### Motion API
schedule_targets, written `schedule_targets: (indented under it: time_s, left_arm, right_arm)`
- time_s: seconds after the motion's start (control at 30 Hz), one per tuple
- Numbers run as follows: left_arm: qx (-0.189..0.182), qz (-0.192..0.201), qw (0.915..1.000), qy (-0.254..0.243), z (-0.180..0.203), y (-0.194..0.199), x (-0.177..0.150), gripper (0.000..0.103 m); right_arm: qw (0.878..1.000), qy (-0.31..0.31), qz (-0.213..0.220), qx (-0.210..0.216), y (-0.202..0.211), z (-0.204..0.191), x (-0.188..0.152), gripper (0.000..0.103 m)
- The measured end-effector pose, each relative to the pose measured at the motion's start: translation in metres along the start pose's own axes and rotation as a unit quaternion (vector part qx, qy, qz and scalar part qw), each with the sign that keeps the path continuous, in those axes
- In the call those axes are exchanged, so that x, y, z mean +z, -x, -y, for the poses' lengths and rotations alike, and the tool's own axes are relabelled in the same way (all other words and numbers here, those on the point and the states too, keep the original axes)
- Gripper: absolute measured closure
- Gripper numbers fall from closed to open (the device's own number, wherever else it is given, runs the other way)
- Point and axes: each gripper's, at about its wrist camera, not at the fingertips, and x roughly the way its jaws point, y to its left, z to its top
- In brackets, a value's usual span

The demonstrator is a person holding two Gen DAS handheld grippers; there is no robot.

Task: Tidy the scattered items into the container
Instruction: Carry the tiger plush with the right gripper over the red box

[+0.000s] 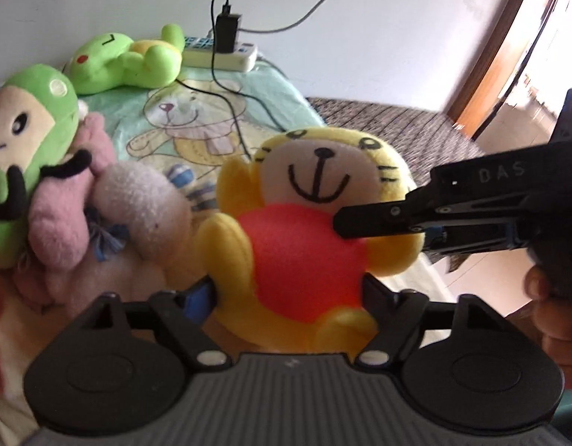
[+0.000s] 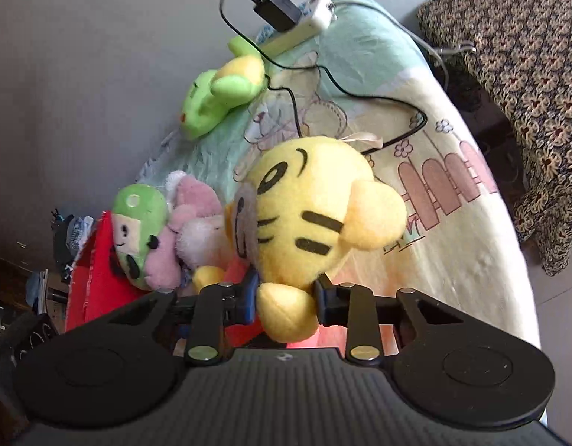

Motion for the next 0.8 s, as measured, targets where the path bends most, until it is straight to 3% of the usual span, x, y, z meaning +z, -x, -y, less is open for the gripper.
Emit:
schedule_targets:
  time_s: [0.27, 0.43, 0.63, 0.8]
  left_arm:
    - [-0.001, 0.051, 0.9987, 0.005, 0.016, 0.062, -0.009, 0.030]
    - [0.017, 0.092, 0.9956, 0.007, 0.009, 0.111, -0.010, 0.030]
    - [0.045, 0.148, 0.9879, 0.010, -0.027, 0.170, -0.006, 0.030]
    - [0.051, 0.179, 0.9819, 0.033, -0.088, 0.205, -0.006, 0.030]
  right_arm:
    - [0.997, 0.060, 0.029, 0.028, 0.041, -0.042, -0.023, 0.073]
    - [0.994, 0.076, 0.042, 0.070, 0.051, -0.074, -0.027, 0.073]
    - [0.987, 0.102, 0.044, 0.118, 0.036, -0.135, -0.027, 0.073]
    - [0.979, 0.166, 0.049, 0.111, 0.010, -0.216, -0.031, 0.073]
